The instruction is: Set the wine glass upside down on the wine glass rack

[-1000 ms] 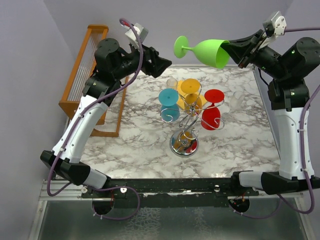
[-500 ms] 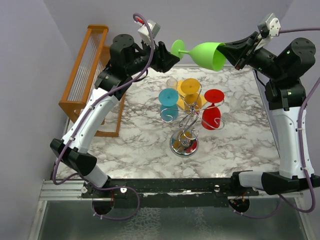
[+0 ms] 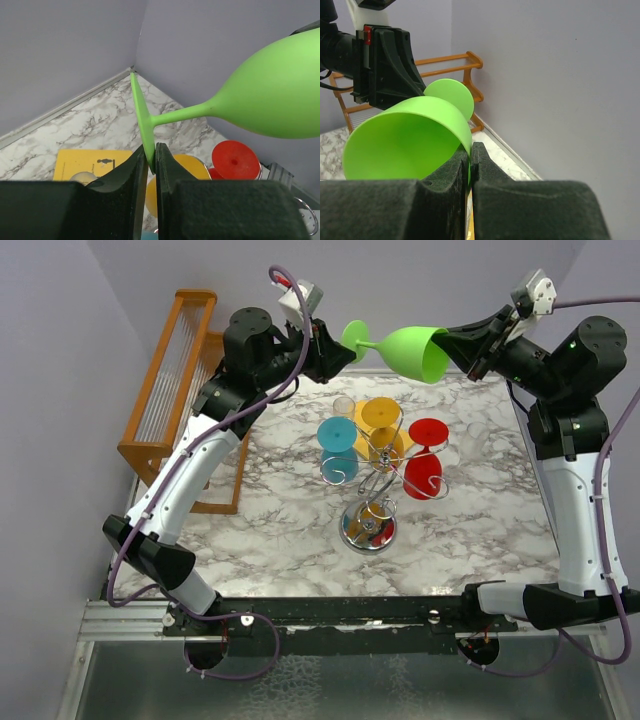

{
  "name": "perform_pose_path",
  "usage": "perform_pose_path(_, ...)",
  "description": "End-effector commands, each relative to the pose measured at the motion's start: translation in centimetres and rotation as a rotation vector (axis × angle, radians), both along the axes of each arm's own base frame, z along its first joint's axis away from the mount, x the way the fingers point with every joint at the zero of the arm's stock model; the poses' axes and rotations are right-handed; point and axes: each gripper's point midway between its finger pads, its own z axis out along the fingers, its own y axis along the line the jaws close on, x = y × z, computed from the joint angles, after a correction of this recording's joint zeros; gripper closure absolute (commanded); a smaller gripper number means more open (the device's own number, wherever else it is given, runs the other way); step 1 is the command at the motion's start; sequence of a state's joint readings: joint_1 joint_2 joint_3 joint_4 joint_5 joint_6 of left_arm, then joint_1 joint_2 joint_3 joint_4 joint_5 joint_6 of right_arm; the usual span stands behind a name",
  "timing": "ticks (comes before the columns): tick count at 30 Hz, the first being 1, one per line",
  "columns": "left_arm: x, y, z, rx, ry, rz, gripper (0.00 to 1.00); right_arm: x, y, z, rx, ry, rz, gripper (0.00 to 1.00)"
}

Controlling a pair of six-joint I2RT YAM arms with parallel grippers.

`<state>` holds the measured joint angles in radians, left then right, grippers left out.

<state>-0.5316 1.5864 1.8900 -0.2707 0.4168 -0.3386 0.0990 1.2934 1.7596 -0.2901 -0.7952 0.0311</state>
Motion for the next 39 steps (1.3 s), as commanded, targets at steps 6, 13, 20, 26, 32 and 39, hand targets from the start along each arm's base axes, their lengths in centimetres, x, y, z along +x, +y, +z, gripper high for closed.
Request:
perform_pose_path(6,0.1,0.1,1.3,-0.012,-0.055,0.005,1.0,-0.8,0.4,-0.1,-0.009,-0.02,0.031,0.99)
perform_pose_path(13,-0.3,1.4,2.2,0.019,-0.13,0.036,1.0,-0.7,0.0,-0.7,-0.041,-0.032,0.0,0.81)
perform_pose_path(20,-0.4,4.6,3.6,0.042,-0.195,0.101,1.0,-1.0,-0.8,-1.1,-0.083,-0.048,-0.052,0.56)
perform_pose_path(26,-0.2,8.5,4.4,0.064,-0.237,0.184,1.0,-1.7,-1.5,-0.5,-0.116,-0.074,-0.094,0.42)
perform_pose_path(32,-0.6,11.3,4.5,0.155,-0.3,0.249,1.0,-2.1,-2.2,-0.3,-0.153,-0.101,-0.131,0.37)
perform_pose_path(39,-3.4,12.9,4.4,0.351,-0.43,0.214,1.0,-2.5,-2.3,-3.0,-0.266,-0.085,-0.107,0.36)
